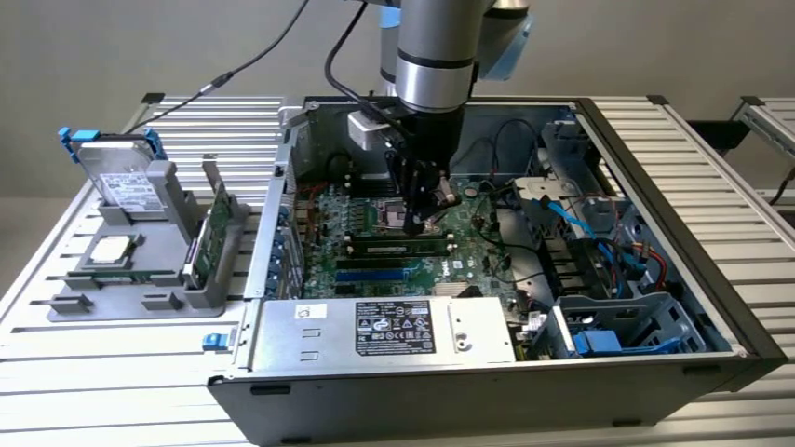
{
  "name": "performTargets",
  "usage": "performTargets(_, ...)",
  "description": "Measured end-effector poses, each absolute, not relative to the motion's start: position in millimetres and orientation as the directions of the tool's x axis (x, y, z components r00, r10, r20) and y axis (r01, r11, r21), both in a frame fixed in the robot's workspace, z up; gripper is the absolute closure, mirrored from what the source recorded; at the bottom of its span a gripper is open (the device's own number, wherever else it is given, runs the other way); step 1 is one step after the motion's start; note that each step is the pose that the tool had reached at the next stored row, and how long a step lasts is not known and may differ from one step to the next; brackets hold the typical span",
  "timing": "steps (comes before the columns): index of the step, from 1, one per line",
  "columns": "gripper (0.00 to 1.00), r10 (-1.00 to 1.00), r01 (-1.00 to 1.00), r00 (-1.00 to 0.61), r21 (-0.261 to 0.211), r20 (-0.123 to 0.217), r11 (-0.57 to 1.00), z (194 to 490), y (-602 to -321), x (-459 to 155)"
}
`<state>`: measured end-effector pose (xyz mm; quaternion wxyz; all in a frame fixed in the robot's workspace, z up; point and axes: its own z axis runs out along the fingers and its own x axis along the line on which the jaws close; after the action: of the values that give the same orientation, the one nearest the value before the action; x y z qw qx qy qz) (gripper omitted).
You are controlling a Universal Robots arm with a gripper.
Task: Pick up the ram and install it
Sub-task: 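Press down the ram until it locks into place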
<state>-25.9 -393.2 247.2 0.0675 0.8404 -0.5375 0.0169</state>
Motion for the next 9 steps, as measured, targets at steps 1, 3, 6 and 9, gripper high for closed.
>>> performTargets(1,0.9,-0.908,-0.912,0.407,0.095,0.101,-0.398,247.1,-393.2,-25.9)
performTargets(3,0.9,-0.92,-0.925,0.378,0.095,0.101,-0.369,247.1,-393.2,-25.9)
performTargets(6,0.9,-0.938,-0.941,0.333,0.095,0.101,-0.324,246.9,-393.2,-25.9)
performTargets(9,0.9,-0.954,-0.957,0.284,0.095,0.101,-0.275,246.6,-393.2,-25.9)
